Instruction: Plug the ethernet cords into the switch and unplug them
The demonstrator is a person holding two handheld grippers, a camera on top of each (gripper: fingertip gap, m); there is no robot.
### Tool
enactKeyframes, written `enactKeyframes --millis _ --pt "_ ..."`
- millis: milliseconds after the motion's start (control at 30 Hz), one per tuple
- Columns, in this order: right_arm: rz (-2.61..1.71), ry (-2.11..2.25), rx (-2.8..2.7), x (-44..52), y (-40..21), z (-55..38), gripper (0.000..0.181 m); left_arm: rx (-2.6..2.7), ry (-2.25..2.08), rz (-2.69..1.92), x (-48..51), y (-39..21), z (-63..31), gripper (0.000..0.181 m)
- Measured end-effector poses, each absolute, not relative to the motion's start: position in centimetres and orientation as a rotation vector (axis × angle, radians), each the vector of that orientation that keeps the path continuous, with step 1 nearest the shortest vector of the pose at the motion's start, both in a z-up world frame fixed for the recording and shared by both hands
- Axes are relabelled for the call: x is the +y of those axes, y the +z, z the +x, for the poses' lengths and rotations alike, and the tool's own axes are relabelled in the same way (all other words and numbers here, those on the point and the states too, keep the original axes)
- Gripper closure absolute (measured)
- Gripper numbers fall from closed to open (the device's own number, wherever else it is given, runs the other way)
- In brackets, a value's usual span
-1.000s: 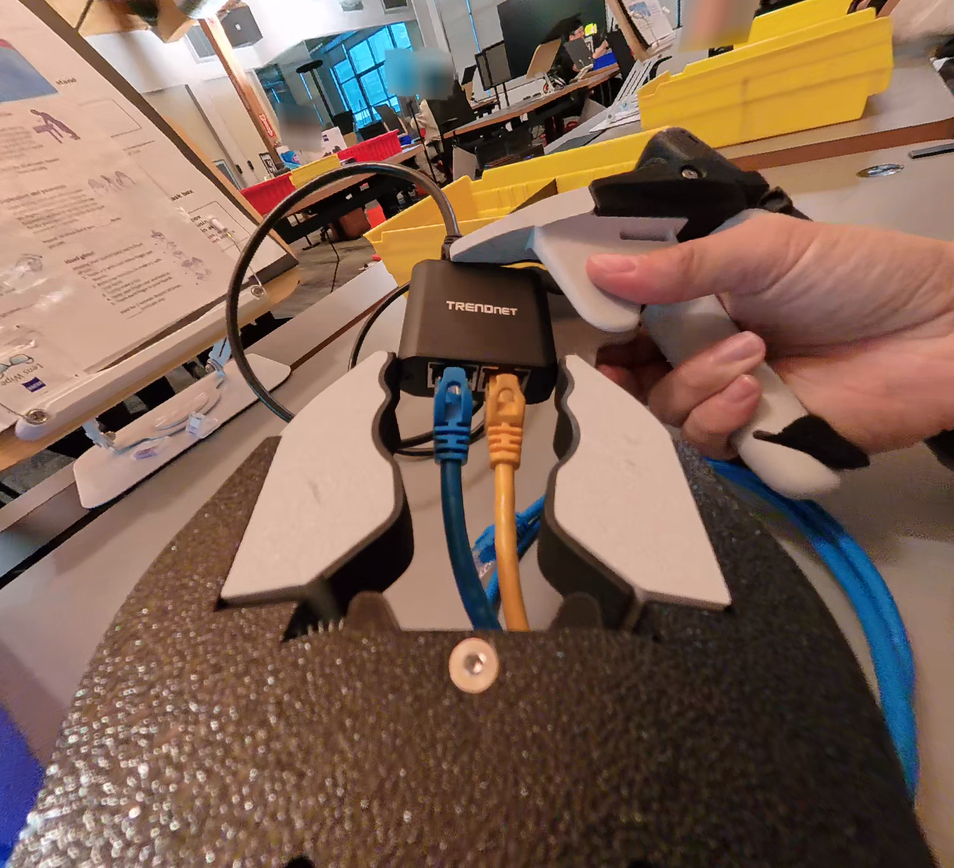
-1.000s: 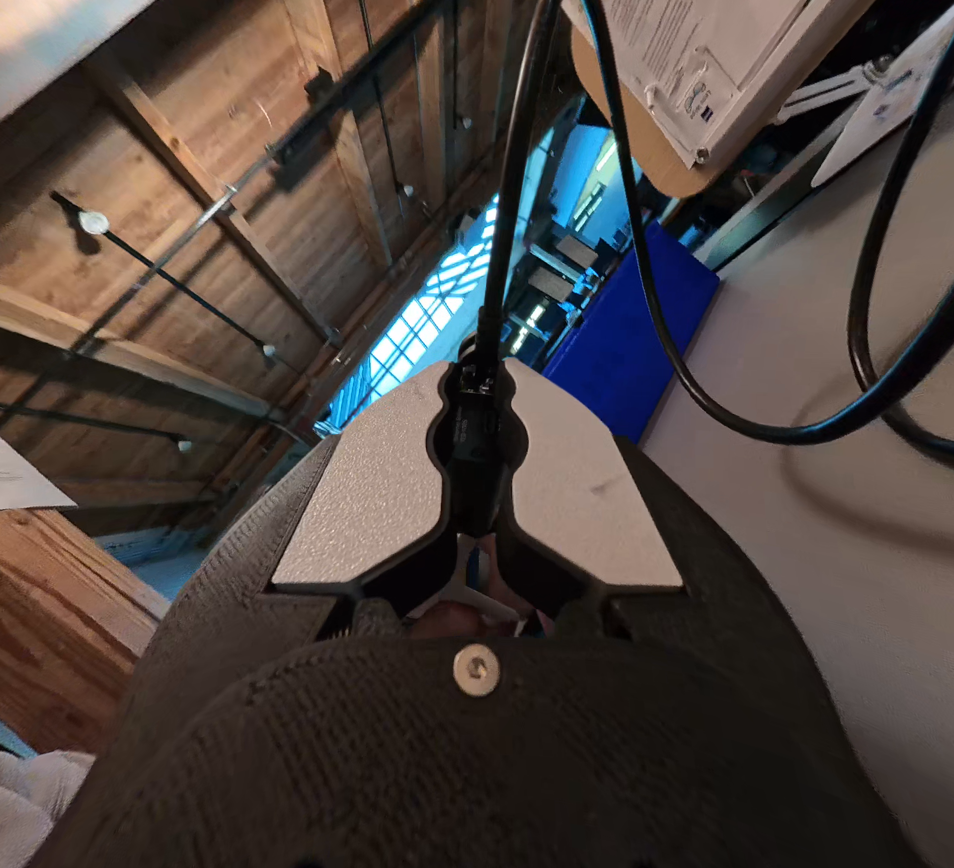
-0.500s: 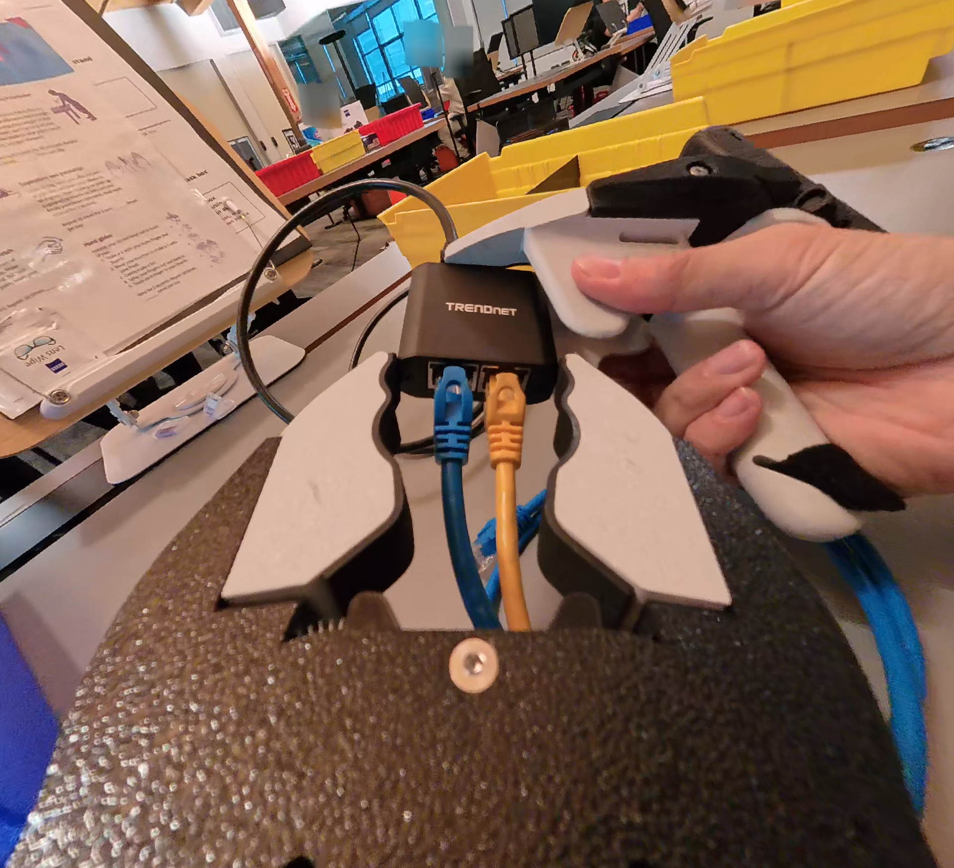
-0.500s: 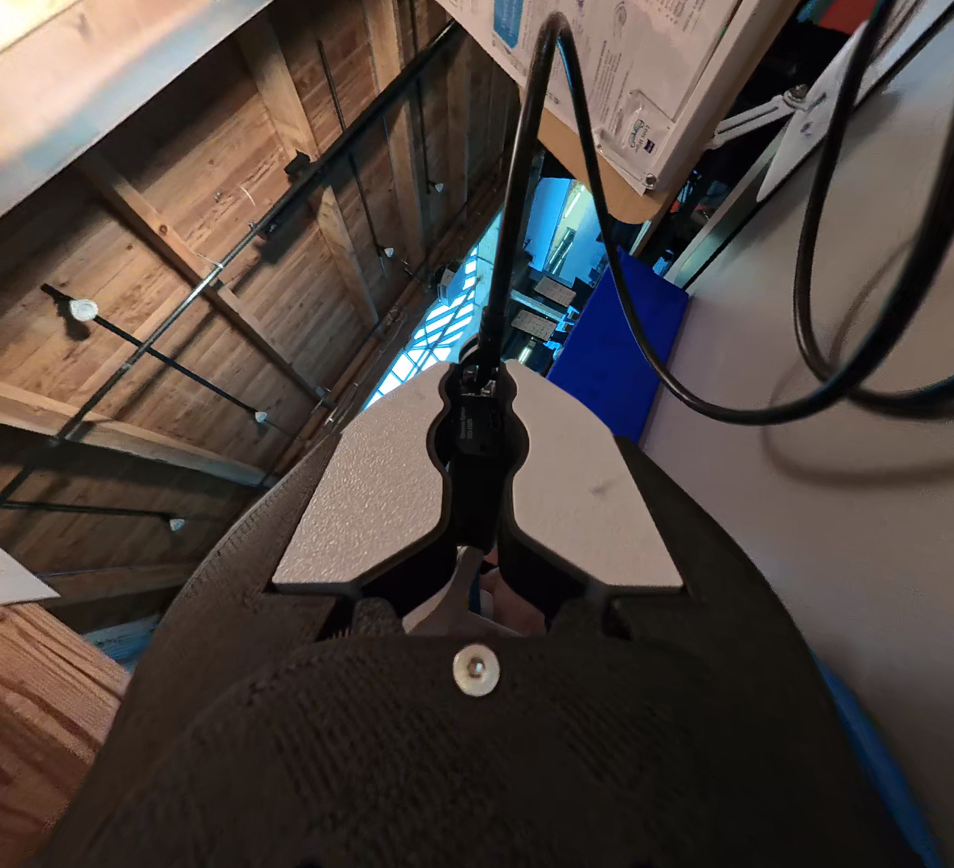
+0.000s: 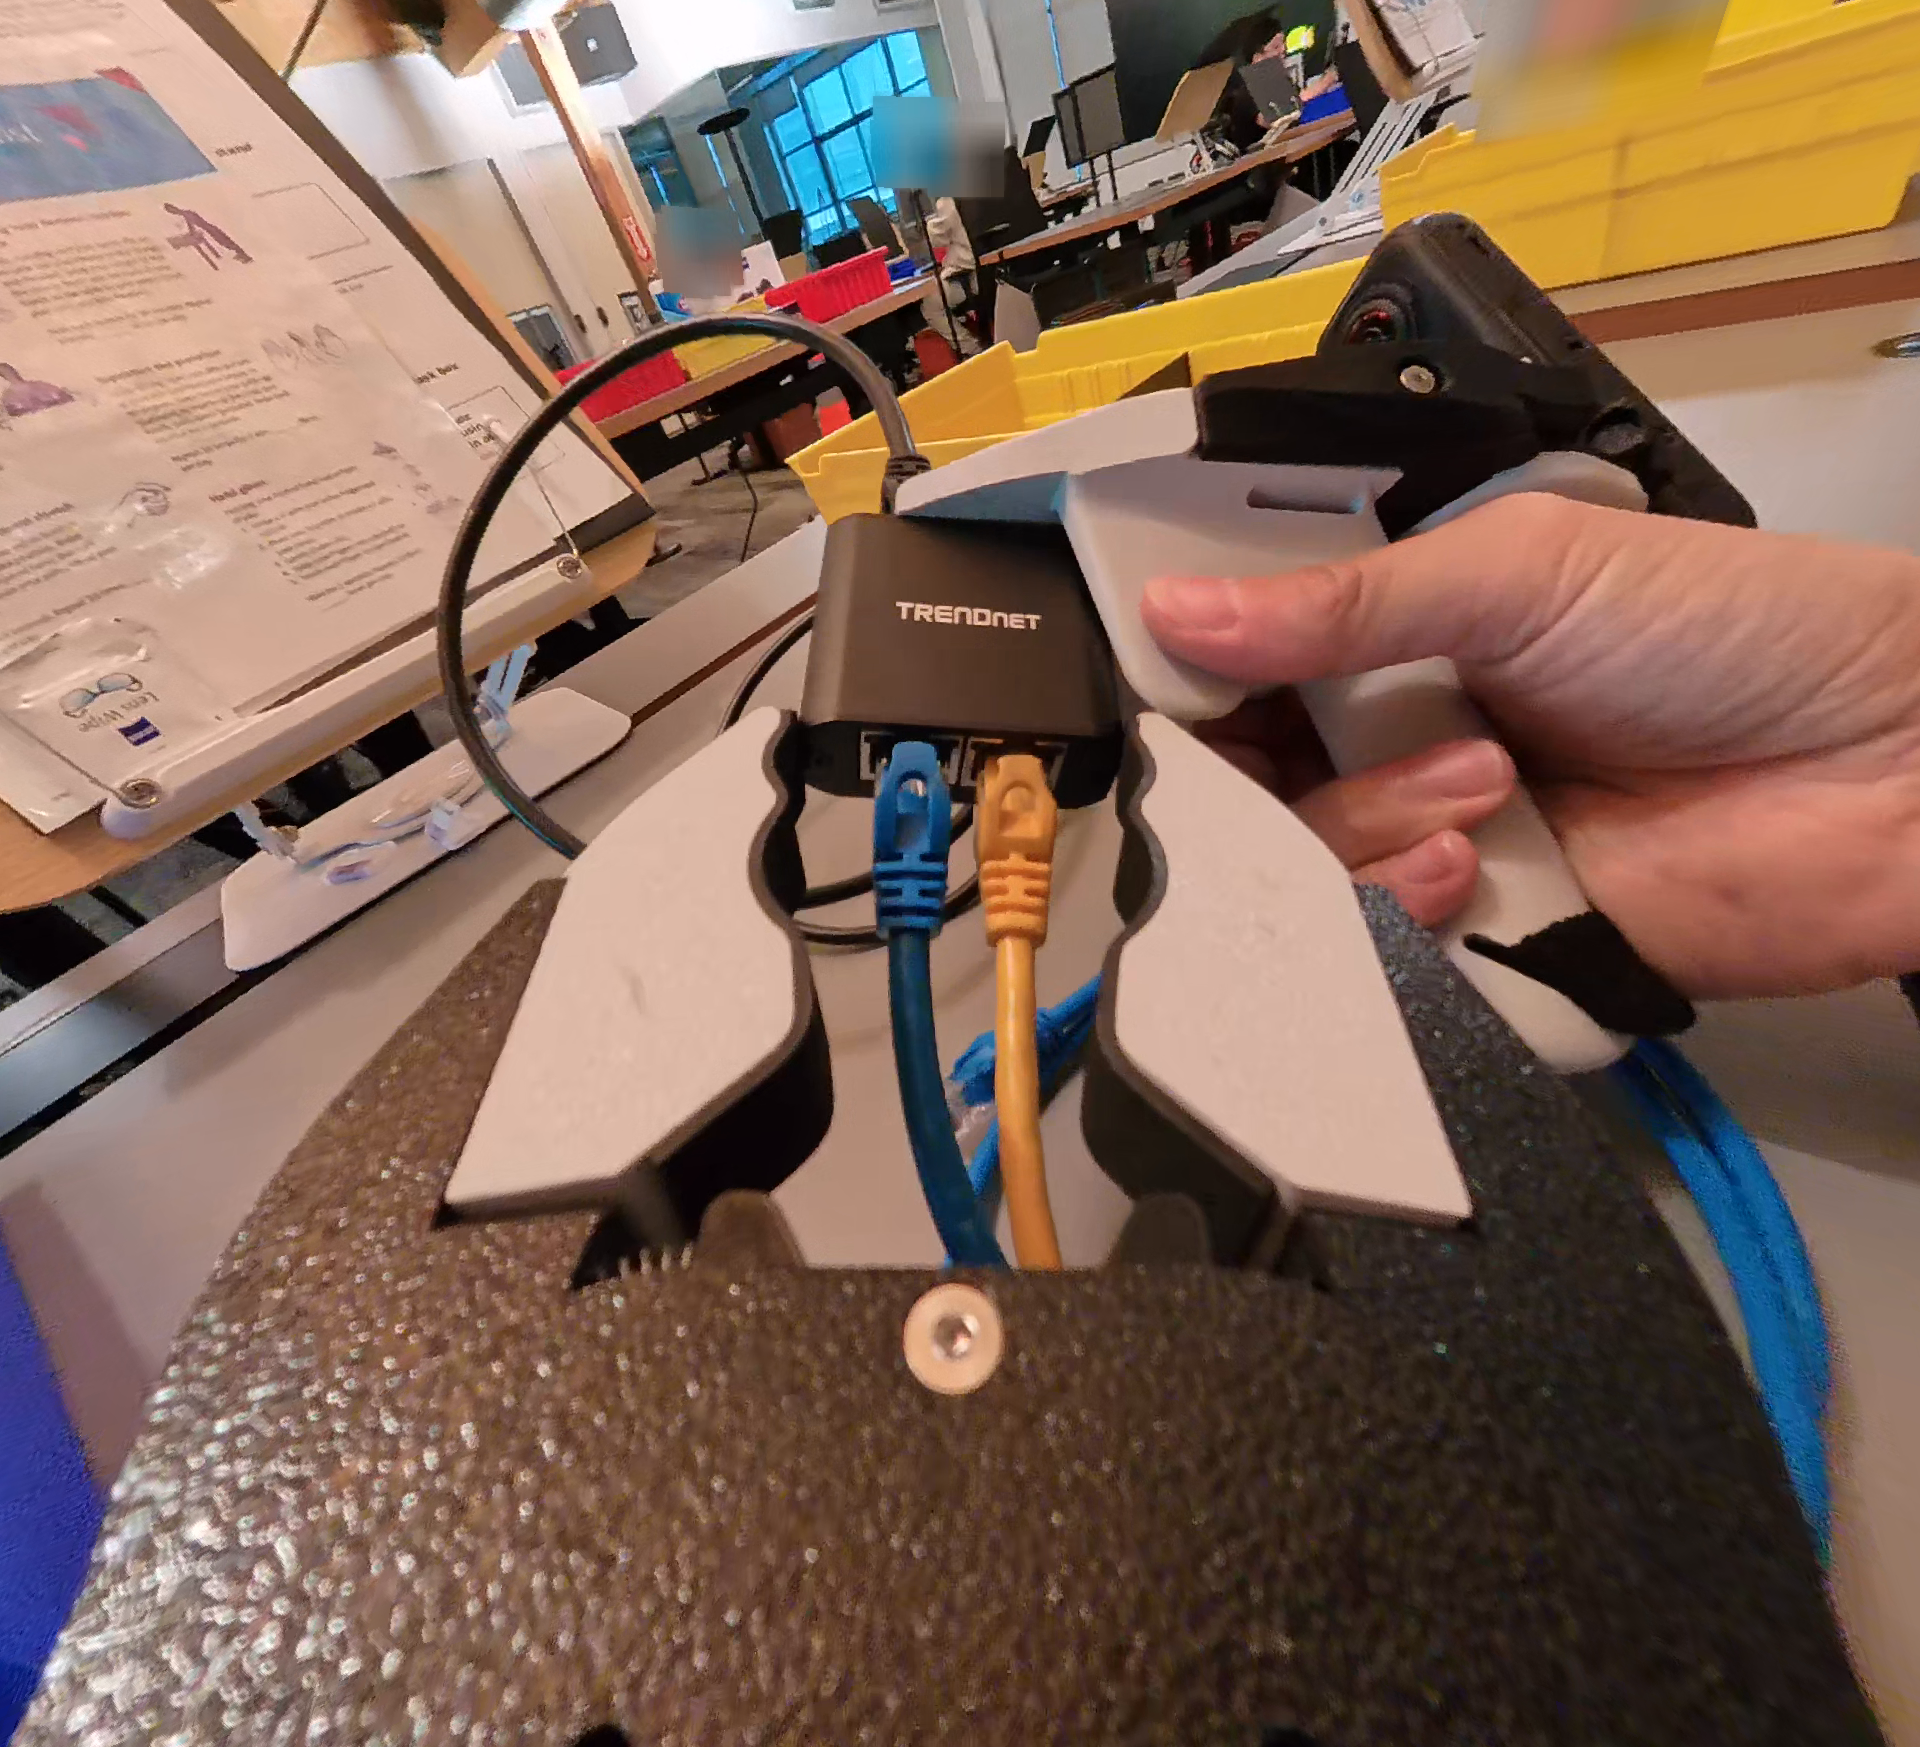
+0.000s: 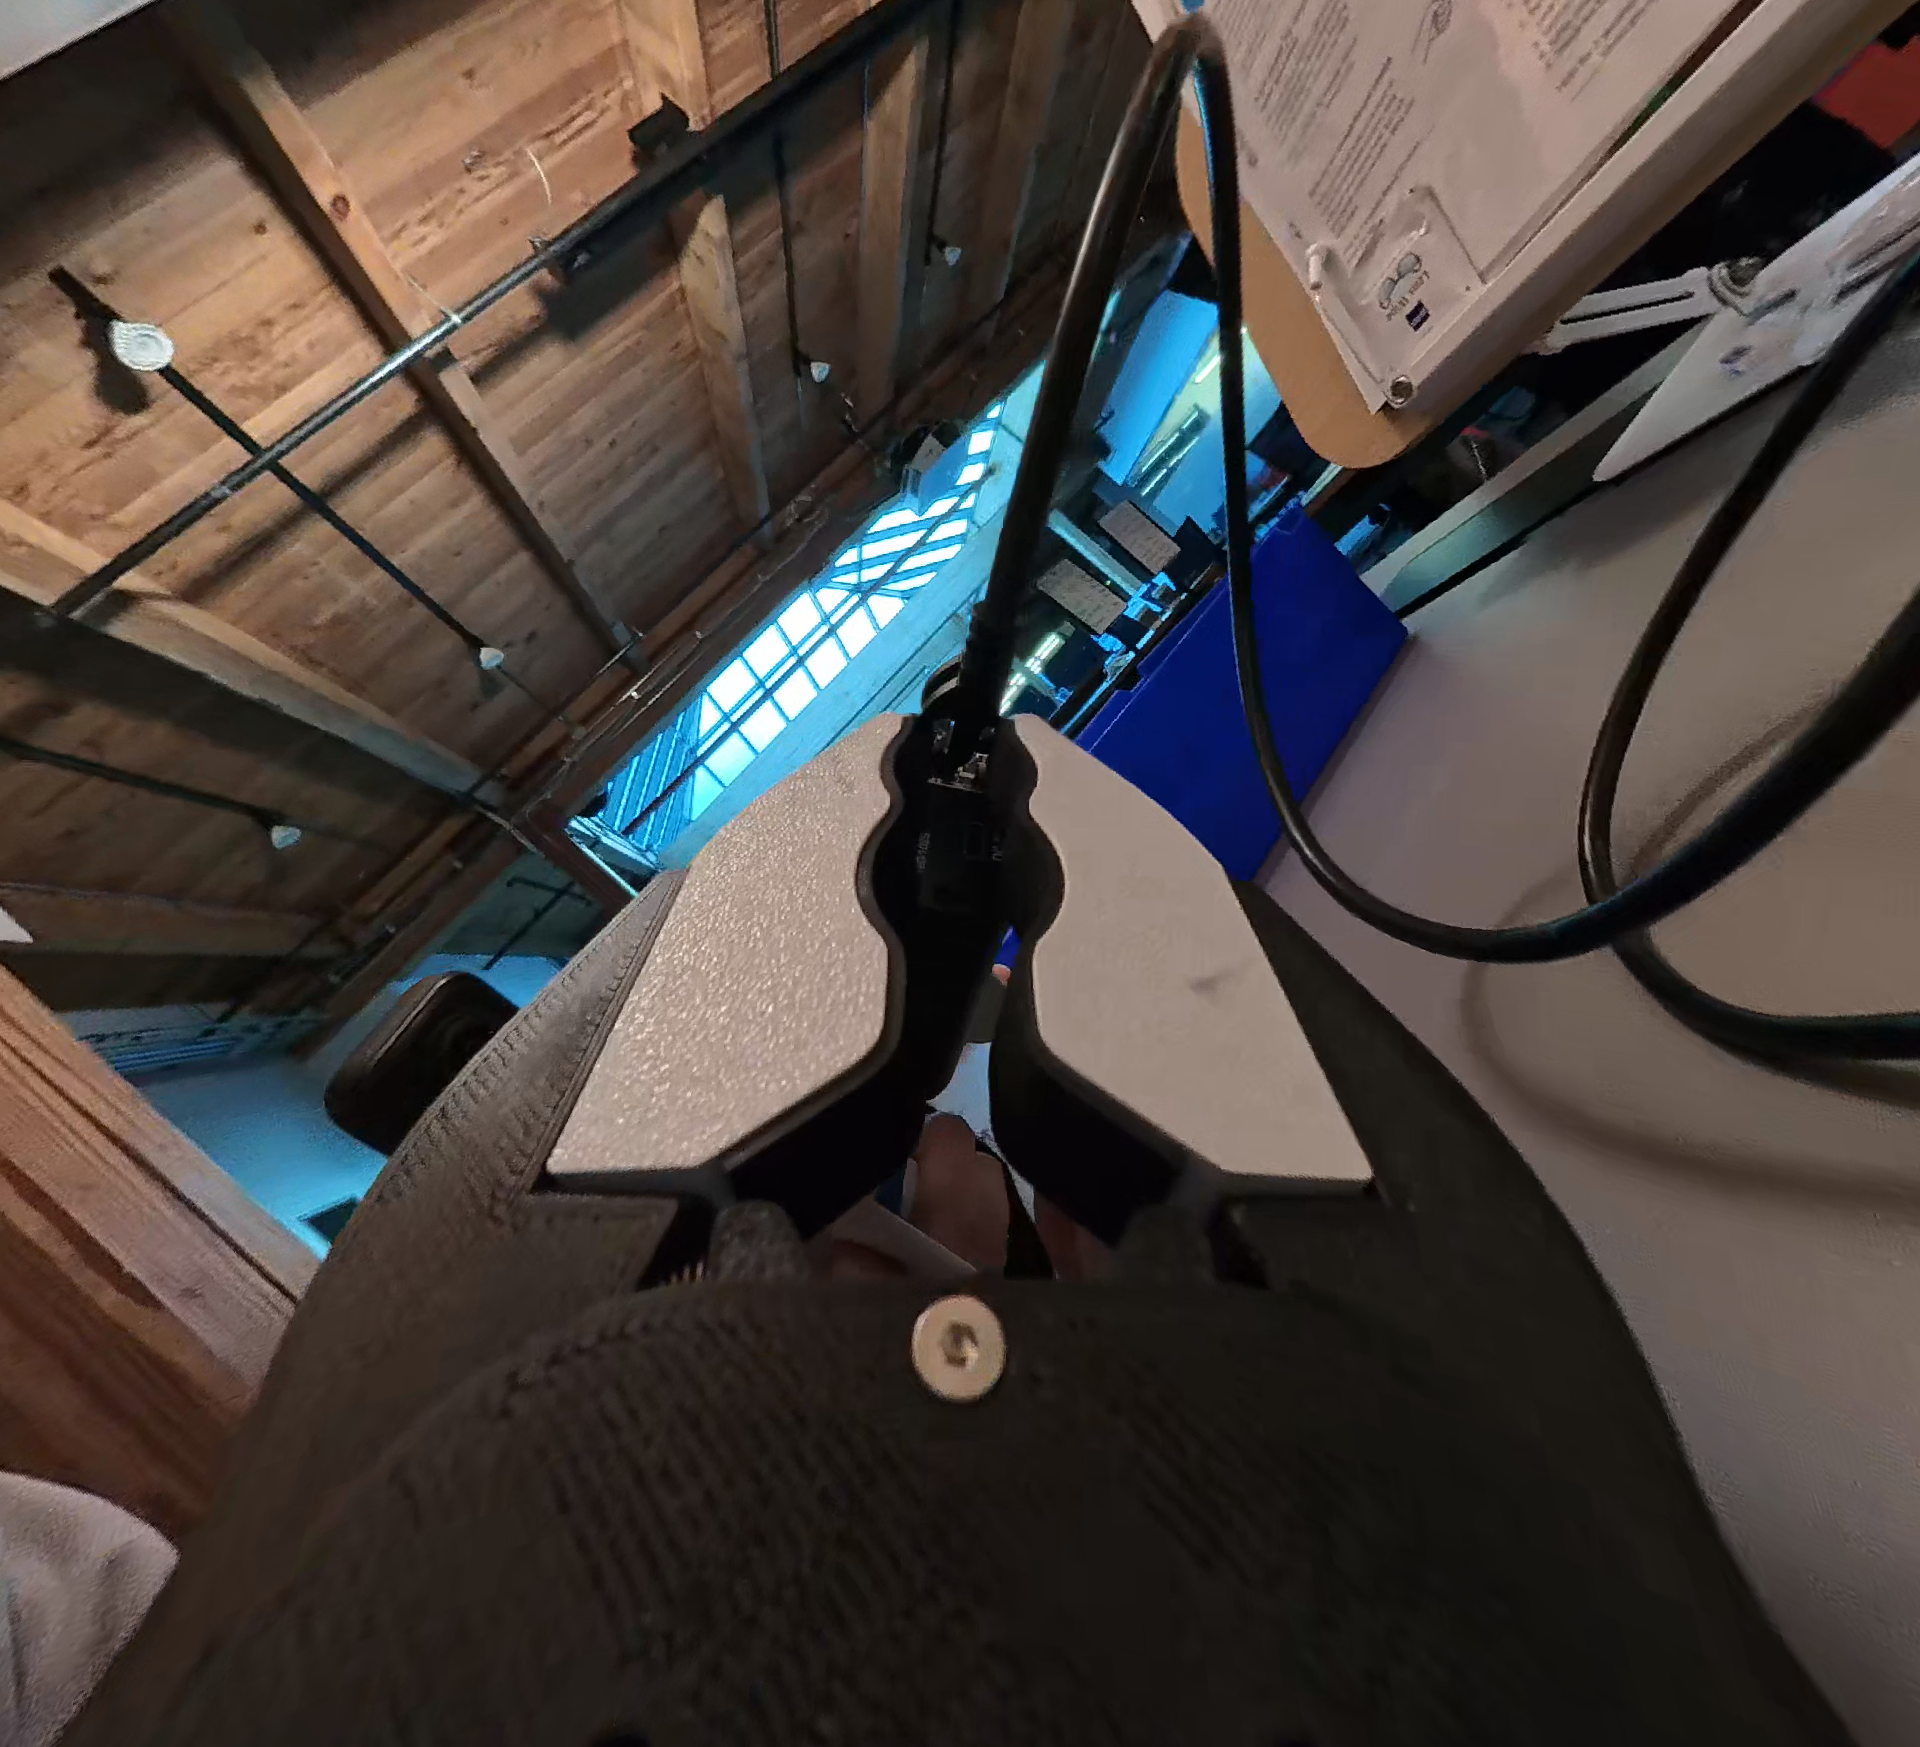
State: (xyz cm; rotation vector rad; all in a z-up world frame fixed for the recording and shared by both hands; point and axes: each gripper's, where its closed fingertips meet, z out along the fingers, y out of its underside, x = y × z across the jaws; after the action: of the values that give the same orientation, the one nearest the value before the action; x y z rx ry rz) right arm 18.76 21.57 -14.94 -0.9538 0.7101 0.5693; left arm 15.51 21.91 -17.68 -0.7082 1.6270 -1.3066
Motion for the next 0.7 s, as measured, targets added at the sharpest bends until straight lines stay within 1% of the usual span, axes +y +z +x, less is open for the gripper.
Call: enactKeyframes --millis 400,567,633,700 --pt "-0.933 0.601 0.677 21.82 -14.76 18.7 0.169 1.572 -1.256 -0.681 22.15 -17.47 15.49 0.124" --pt "-0.975 0.562 0.682 21.8 -14.95 18.83 0.169 1.559 -1.387 -0.771 21.97 -17.93 15.66 0.124" --pt "-0.996 0.553 0.667 21.81 -15.11 18.8 0.169 1.575 -1.244 -0.706 22.13 -18.01 15.68 0.124" --pt "-1.0 0.548 0.646 21.64 -15.01 18.82 0.168 1.57 -1.235 -0.698 21.98 -17.91 15.7 0.124"
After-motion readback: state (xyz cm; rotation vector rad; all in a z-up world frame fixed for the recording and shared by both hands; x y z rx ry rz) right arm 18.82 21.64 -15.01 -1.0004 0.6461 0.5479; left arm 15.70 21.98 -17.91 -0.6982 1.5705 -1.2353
